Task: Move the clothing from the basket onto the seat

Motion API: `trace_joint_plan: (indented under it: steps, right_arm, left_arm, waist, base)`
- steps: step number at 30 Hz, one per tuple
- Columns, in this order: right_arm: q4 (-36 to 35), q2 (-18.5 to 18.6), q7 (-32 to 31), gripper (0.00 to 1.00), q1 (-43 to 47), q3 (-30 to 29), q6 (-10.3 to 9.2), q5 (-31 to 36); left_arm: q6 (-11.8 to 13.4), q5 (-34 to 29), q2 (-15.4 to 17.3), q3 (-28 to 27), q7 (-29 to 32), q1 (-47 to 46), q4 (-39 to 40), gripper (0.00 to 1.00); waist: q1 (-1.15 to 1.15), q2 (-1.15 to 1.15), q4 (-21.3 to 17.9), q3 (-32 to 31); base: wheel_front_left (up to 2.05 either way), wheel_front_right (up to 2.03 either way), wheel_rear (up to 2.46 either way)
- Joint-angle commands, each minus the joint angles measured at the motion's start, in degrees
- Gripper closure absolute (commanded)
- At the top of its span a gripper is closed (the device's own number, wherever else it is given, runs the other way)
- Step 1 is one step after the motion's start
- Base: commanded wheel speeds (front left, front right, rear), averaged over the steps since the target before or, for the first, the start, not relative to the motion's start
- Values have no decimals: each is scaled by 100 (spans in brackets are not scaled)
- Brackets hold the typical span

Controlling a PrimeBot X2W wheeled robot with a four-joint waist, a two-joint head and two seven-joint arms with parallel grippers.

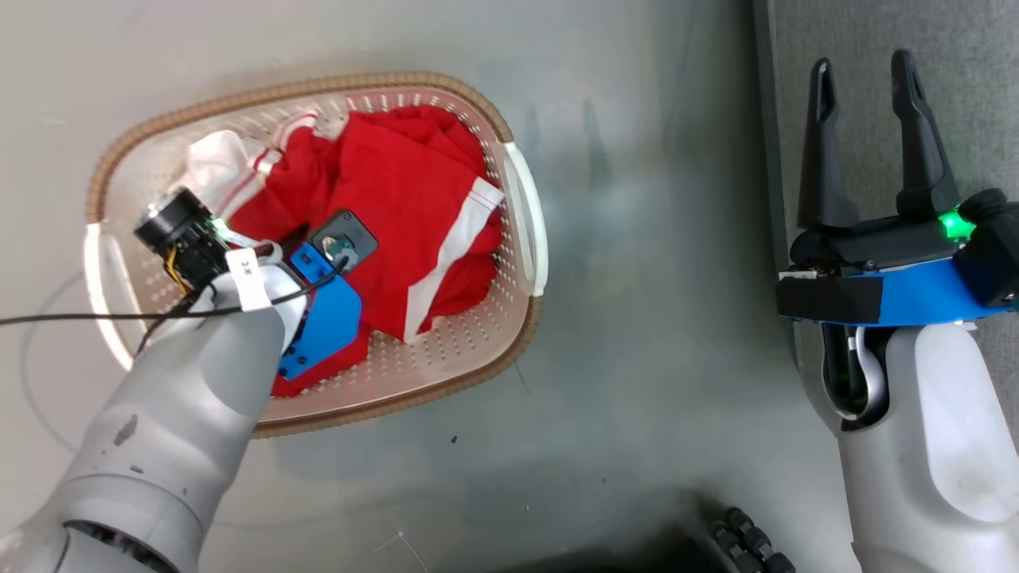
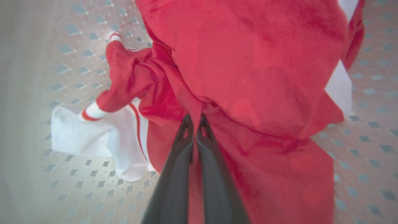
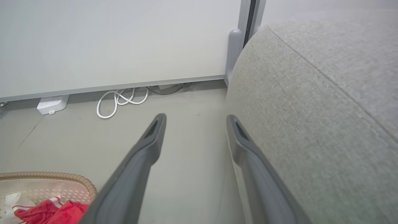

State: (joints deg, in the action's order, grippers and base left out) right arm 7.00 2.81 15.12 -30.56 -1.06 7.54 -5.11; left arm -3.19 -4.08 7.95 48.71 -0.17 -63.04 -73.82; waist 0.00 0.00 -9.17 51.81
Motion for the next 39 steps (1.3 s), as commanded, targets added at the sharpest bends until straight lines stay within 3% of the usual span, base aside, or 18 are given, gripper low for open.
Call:
trace_joint_plan:
  steps: [1,14,25,39]
  right_arm:
    - [26,14,6,0,34,-2,-10,19]
    - [245,54,6,0,319,-67,-10,181]
    - [436,219,6,0,733,-99,-10,217]
    - [639,195,6,0,1409,-44,-10,181]
  left_arm:
    - [-23,29,1,-1,-43,74,-9,100]
    - [-153,495,-296,-120,-1000,663,-4,100]
    - [-258,1060,-460,-348,-1471,1146,288,100]
    - [-258,1625,-476,-748,-1509,1867,2202,100]
  waist:
    - [0,0,88,-147]
    - [0,0,526,-1222]
    - [0,0,881,-2156]
    - [0,0,1156,-3308]
  base:
    - [0,0,0]
    - [0,0,0]
    - [0,0,0]
    - [0,0,0]
